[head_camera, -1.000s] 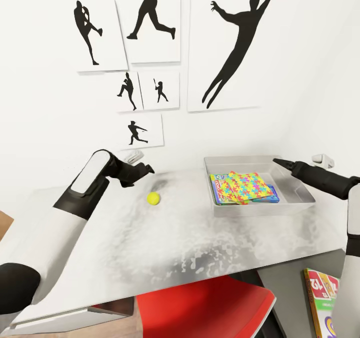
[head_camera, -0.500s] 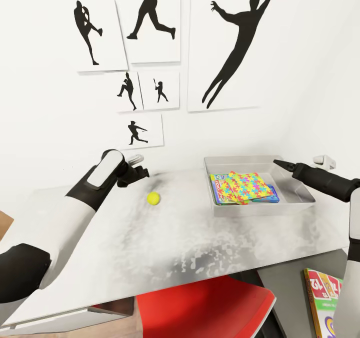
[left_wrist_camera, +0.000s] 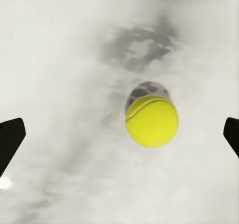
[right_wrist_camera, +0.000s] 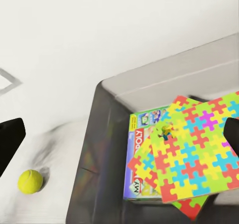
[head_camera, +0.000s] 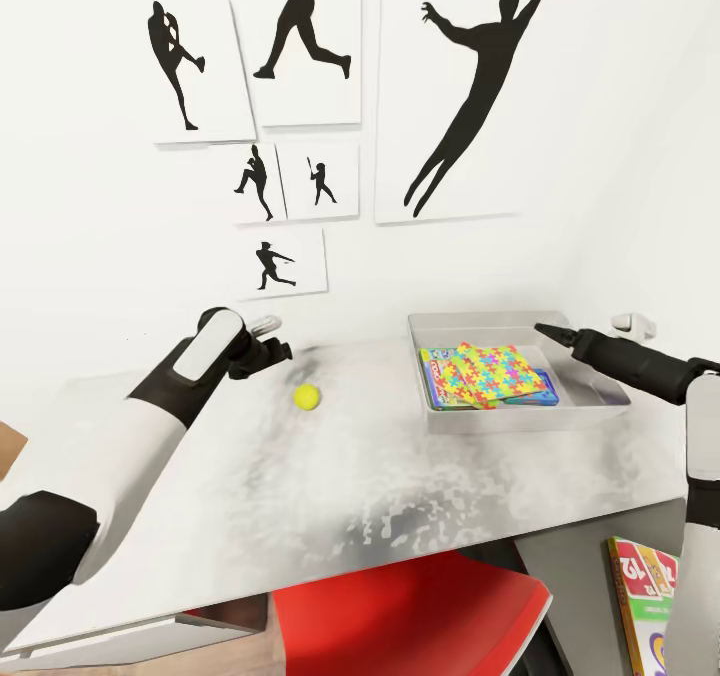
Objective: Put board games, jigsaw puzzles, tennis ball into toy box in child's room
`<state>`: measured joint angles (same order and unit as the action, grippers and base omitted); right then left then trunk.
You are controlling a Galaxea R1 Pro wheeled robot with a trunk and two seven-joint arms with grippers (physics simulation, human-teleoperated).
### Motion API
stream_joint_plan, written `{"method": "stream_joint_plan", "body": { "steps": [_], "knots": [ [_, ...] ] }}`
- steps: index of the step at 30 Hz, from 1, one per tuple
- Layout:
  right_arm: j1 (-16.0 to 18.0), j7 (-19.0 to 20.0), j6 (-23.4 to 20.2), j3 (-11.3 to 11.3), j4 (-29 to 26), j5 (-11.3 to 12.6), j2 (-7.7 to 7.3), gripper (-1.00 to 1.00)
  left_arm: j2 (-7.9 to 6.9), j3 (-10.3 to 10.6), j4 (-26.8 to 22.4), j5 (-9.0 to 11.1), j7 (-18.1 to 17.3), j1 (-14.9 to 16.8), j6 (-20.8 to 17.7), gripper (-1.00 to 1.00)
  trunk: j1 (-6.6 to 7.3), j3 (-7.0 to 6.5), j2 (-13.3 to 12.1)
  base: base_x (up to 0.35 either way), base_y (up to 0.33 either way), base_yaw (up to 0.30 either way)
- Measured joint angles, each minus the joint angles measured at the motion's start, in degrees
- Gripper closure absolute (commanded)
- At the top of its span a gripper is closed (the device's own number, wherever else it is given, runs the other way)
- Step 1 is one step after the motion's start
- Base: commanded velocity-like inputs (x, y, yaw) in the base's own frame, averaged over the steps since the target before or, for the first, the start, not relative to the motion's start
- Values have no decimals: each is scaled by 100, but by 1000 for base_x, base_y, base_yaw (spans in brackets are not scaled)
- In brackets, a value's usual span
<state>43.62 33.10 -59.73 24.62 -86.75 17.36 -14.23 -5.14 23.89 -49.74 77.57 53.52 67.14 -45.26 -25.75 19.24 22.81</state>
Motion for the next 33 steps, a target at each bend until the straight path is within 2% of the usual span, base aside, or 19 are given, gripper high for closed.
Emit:
{"method": "stream_joint_plan", "body": {
  "steps": [1, 2, 3, 4, 6, 7, 8, 9, 11, 14, 16, 17, 19, 27, 33],
  "knots": [
    [3, -8, 0, -134, -1, 7, 5, -100, -32, -4, 5, -10, -15, -23, 7, -100, 0, 0, 0, 0, 0, 0],
    [3, -8, 0, -138, -1, 0, 5, -100, -33, -4, 5, -8, -15, -24, 9, -100, 0, 0, 0, 0, 0, 0],
    [16, -21, -1, -295, -2, 8, 11, -100, -69, -15, 4, -15, -26, -44, 14, -100, 0, 0, 0, 0, 0, 0],
    [16, -21, 0, -300, -2, -2, 11, -100, -70, -15, 3, -12, -26, -45, 15, -100, 0, 0, 0, 0, 0, 0],
    [48, -81, -1, -638, -4, 15, 28, -100, -148, -59, -14, -20, -36, -83, 27, -100, 0, 0, 0, 0, 0, 0],
    [48, -82, -1, -644, -4, 6, 27, -100, -149, -60, -15, -16, -36, -84, 29, -100, 0, 0, 0, 0, 0, 0],
    [66, -129, -2, -794, -4, 24, 51, -100, -183, -98, -27, -20, -39, -108, 31, -100, 0, 0, 0, 0, 0, 0],
    [67, -130, -2, -799, -4, 14, 51, -100, -184, -99, -28, -17, -39, -109, 33, -100, 0, 0, 0, 0, 0, 0],
    [116, -253, -3, -1027, -5, 32, 150, -100, -236, -205, -79, -21, -44, -166, 37, -100, 0, 0, 0, 0, 0, 0],
    [148, -330, -3, -1114, -5, 22, 229, -100, -256, -270, -121, -18, -46, -198, 39, -100, 0, 0, 0, 0, 0, 4],
    [205, -492, -3, -1240, -2, 29, 411, -100, -283, -389, -216, -22, -52, -258, 29, -100, 0, 0, 0, 0, 0, 38],
    [206, -495, -3, -1242, -2, 21, 414, -100, -284, -391, -218, -20, -51, -260, 29, -100, 0, 0, 0, 0, 0, 79],
    [245, -664, -3, -1328, 2, 21, 579, -100, -302, -482, -314, -24, -55, -318, 19, -100, 0, 0, 0, 0, 0, 121],
    [293, -1030, -2, -1450, 48, 8, 795, -100, -336, -638, -519, -28, -59, -480, 7, -100, 0, 0, 0, 0, 0, 201],
    [312, -1172, -2, -1492, 79, 5, 854, -100, -404, -793, -727, -31, -62, -630, -3, -100, 0, 0, 0, 0, 0, 264]
  ]
}}
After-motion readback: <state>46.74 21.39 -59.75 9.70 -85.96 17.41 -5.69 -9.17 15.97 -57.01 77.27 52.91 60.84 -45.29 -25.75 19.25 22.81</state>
